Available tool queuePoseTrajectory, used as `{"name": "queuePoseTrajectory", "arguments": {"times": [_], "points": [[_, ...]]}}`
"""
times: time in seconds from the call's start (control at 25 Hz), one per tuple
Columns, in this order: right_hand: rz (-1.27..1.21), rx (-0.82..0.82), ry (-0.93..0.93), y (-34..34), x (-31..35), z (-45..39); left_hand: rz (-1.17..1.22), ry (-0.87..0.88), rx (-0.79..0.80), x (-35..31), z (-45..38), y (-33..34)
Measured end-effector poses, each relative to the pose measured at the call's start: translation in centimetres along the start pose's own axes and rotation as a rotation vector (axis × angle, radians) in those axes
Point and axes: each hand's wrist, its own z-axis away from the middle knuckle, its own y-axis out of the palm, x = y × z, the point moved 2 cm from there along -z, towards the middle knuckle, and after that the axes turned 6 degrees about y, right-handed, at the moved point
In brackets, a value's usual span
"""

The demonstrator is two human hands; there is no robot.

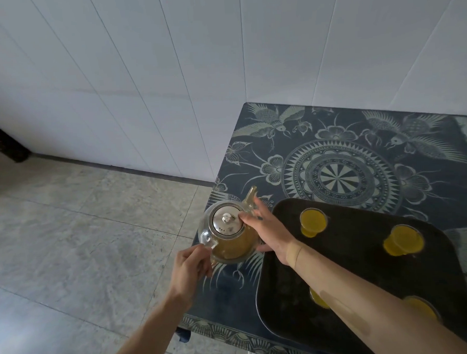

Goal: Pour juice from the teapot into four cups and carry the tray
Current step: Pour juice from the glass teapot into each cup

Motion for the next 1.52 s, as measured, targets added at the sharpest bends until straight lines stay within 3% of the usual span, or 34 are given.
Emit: {"name": "queuePoseTrajectory", "arguments": {"times": [0.36, 0.8, 1.28, 1.52], "points": [[0.034, 0.036, 0.120, 1.5, -1.7, -4.6, 0.043, -0.156, -0.067, 4.5, -1.4, -0.7], [0.012, 0.070, 0.124, 2.5, -2.4, -7.3, 0.024, -0.193, -0.094, 6.7, -1.8, -0.9], [0.240, -0.056, 0.004, 1.7, -2.3, -6.3, -0.125, -0.100, -0.036, 6.5, -1.2, -0.9], [0.307, -0.157, -0.019, -0.8, -2.6, -3.6, -0.351, 0.061, -0.169, 4.4, -0.3, -3.2]]}}
